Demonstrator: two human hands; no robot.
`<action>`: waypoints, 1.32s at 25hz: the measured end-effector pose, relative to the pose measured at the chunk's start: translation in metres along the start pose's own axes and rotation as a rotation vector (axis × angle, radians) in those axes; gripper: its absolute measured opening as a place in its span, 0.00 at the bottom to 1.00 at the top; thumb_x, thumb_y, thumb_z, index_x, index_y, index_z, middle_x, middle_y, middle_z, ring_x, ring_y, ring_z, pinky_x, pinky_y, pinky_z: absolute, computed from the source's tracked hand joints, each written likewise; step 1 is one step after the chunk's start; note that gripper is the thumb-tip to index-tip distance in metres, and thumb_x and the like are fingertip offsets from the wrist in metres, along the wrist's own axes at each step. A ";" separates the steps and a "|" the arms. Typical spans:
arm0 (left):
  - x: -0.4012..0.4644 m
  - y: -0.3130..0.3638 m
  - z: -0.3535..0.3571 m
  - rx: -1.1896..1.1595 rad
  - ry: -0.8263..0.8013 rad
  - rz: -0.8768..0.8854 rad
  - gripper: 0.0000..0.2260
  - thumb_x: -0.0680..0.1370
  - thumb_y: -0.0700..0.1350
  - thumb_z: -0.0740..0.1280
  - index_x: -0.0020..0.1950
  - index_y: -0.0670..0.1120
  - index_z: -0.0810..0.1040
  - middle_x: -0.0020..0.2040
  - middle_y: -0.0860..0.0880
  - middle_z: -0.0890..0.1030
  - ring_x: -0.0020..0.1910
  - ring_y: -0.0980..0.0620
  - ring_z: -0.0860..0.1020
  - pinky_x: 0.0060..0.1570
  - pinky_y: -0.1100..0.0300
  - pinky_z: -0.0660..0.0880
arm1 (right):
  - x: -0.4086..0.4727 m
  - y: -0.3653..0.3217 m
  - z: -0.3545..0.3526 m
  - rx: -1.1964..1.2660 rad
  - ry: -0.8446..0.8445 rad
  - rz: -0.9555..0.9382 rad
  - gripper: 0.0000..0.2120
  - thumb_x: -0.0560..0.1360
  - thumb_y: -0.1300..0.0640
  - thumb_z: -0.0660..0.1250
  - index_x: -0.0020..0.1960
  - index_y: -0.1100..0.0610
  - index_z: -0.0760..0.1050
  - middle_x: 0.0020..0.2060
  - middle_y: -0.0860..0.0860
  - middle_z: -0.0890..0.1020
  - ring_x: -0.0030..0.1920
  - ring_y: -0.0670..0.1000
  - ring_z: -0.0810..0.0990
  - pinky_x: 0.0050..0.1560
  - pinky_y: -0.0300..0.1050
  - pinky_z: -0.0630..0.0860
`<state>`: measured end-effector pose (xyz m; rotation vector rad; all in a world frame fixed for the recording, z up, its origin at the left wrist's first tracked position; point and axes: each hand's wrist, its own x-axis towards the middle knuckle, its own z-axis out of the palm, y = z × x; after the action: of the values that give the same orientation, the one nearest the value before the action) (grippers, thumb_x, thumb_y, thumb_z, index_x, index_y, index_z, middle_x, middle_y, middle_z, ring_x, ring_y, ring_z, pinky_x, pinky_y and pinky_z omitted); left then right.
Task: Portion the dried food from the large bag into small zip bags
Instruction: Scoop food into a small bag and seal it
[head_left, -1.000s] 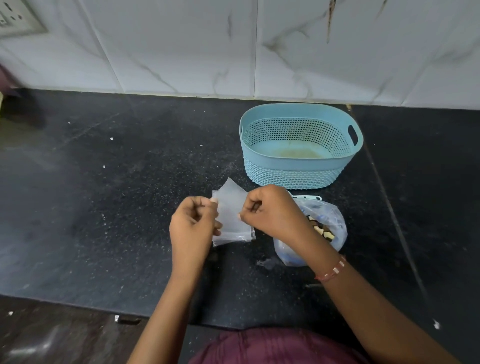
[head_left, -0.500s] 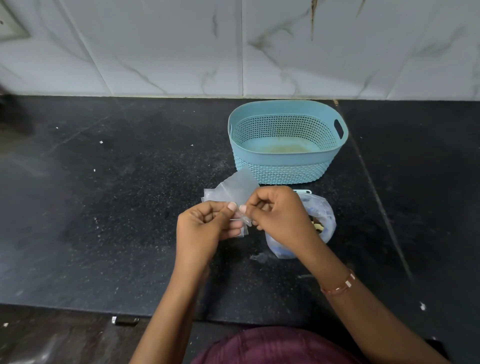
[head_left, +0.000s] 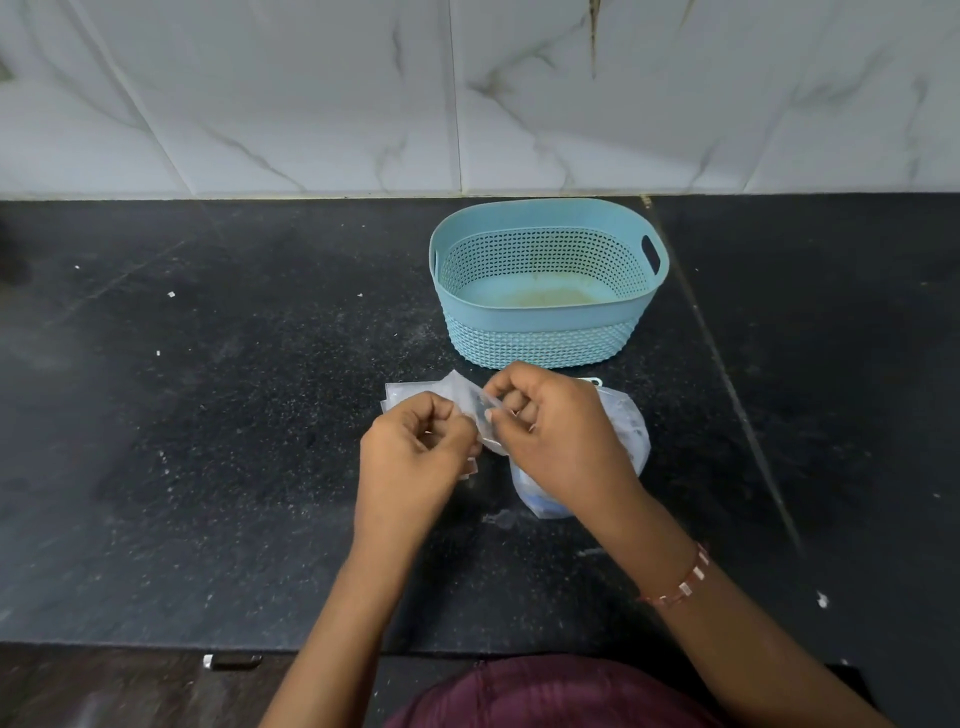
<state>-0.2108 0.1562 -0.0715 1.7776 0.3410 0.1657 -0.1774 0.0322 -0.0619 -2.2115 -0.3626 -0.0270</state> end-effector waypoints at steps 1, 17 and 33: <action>0.000 0.001 0.001 0.023 0.014 0.014 0.06 0.72 0.37 0.67 0.36 0.45 0.75 0.33 0.41 0.82 0.34 0.40 0.82 0.40 0.43 0.81 | 0.001 0.000 -0.001 -0.007 0.006 0.002 0.06 0.72 0.63 0.66 0.47 0.57 0.78 0.27 0.43 0.74 0.29 0.42 0.73 0.39 0.47 0.78; 0.013 0.010 0.000 0.196 -0.197 0.268 0.15 0.67 0.47 0.63 0.52 0.62 0.73 0.54 0.61 0.76 0.56 0.64 0.74 0.55 0.65 0.71 | 0.013 -0.001 -0.024 0.144 0.071 0.104 0.08 0.72 0.67 0.63 0.40 0.55 0.73 0.26 0.60 0.76 0.26 0.59 0.74 0.29 0.46 0.73; 0.023 -0.012 -0.002 0.289 -0.198 0.390 0.21 0.68 0.56 0.73 0.57 0.60 0.70 0.52 0.67 0.75 0.53 0.76 0.71 0.50 0.82 0.64 | 0.033 0.055 -0.067 0.028 0.156 0.184 0.03 0.73 0.59 0.68 0.43 0.58 0.80 0.35 0.52 0.81 0.31 0.42 0.74 0.35 0.34 0.71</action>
<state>-0.1918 0.1677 -0.0838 2.1147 -0.1358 0.2226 -0.1233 -0.0433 -0.0581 -2.1898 -0.0721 -0.0938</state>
